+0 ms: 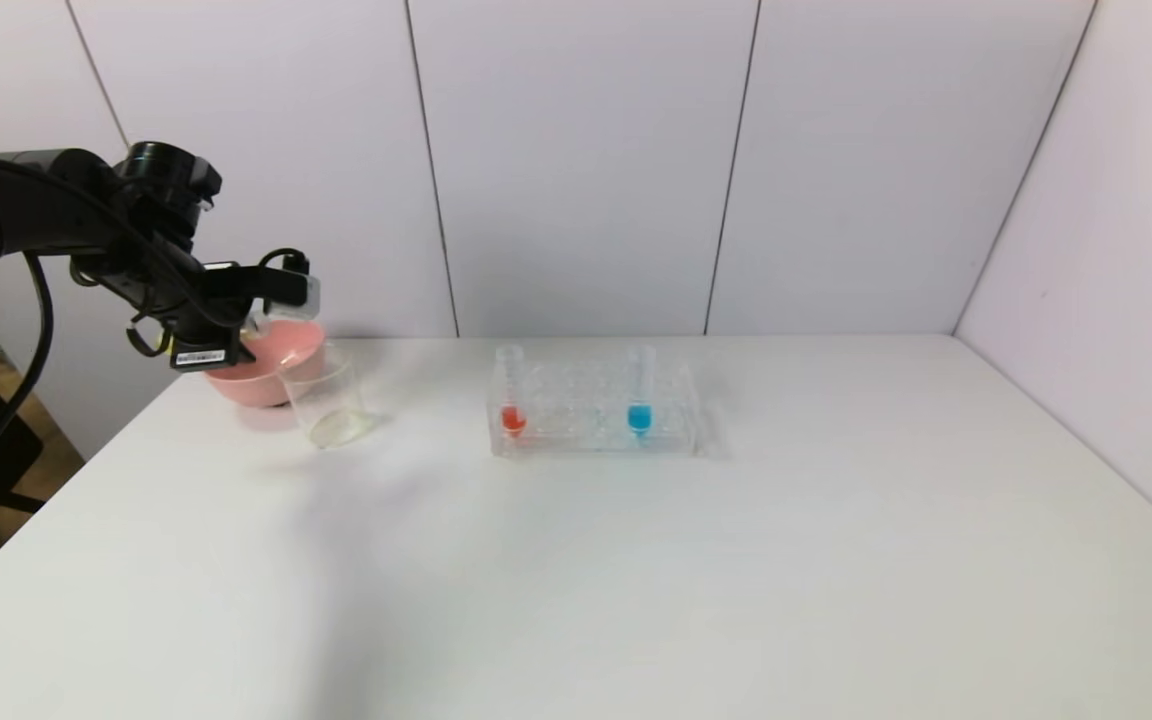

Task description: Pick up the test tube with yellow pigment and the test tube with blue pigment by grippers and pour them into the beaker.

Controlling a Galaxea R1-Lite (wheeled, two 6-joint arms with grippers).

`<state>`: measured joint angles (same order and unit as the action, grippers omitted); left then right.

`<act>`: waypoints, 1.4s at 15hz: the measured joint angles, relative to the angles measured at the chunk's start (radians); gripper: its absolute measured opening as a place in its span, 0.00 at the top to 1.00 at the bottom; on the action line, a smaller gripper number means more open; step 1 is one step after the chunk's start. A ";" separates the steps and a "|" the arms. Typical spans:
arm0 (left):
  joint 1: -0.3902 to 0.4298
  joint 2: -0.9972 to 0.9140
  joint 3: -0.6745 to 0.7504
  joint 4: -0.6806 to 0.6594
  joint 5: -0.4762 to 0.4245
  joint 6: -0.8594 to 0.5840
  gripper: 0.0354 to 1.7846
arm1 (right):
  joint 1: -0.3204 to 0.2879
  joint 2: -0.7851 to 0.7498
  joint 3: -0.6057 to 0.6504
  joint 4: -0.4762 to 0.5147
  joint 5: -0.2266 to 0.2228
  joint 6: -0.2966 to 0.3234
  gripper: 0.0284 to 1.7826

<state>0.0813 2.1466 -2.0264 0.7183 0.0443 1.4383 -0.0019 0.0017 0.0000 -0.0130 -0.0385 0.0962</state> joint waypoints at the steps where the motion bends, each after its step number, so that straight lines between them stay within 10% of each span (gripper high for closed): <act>1: -0.001 0.002 0.000 0.000 0.007 0.000 0.71 | -0.001 0.000 0.000 0.000 0.000 -0.001 0.04; 21: -0.034 0.014 -0.009 -0.002 0.127 0.011 0.71 | 0.000 0.000 0.000 0.000 0.000 0.000 0.04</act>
<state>0.0474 2.1604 -2.0357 0.7166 0.1711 1.4489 -0.0019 0.0017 0.0000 -0.0130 -0.0389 0.0962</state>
